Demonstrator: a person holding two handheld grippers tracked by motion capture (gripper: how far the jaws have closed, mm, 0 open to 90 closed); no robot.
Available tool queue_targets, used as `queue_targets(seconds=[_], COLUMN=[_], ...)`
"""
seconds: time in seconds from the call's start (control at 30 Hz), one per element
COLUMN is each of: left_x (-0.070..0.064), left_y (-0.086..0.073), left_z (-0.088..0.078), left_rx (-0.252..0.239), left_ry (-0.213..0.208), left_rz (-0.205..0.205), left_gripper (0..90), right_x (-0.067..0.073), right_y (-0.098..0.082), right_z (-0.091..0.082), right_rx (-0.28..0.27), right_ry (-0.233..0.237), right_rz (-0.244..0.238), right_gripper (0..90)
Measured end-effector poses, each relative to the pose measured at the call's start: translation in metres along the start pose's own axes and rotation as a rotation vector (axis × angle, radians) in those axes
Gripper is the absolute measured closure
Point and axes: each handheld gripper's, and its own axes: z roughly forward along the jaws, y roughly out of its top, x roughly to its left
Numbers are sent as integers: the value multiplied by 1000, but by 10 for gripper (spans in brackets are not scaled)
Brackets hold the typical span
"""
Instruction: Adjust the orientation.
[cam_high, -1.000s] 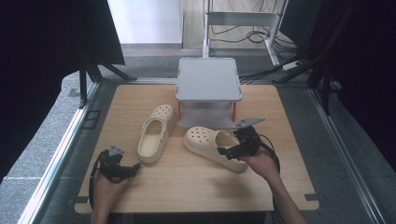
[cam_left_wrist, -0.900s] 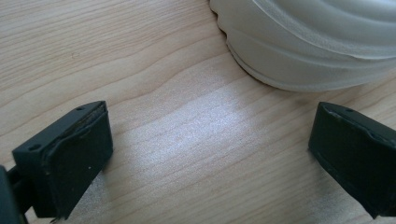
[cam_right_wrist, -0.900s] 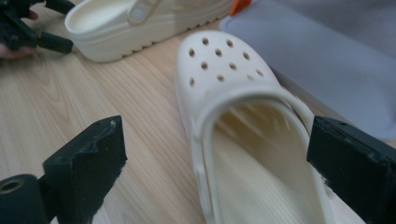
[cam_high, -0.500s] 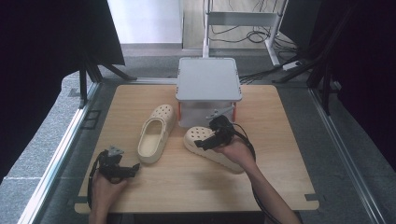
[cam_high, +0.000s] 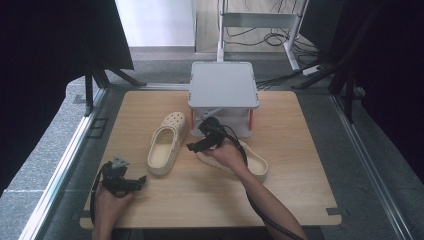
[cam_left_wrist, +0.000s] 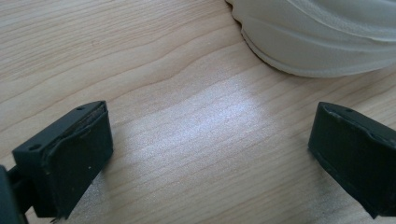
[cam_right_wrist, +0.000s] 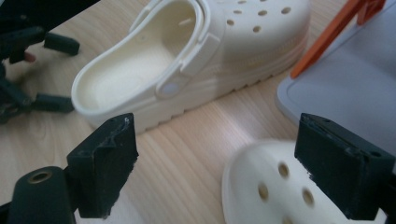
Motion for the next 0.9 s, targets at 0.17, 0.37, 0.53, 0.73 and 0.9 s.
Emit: queue_targets(seconds=[0.17,0.37,0.53,0.73,0.9], left_x=[0,0,0,0,0], left_y=[0,0,0,0,0], left_z=[0,0,0,0,0], left_rx=[0,1,0,0,0], left_ry=[0,-2,0,0,1], left_rz=[-3,-3,-3,-2,-2], left_gripper=[0,0,0,0,0], right_x=[4,9,11,12,13], right_y=[14,29,38,46,50], right_z=[19,43,62,84,99], right_rx=[8,15,19,32,69], right_ry=[-28,-53,-59,-96,-133], right_rz=[-12,-8,7,22,22], right_gripper=[141,201,242,258,312])
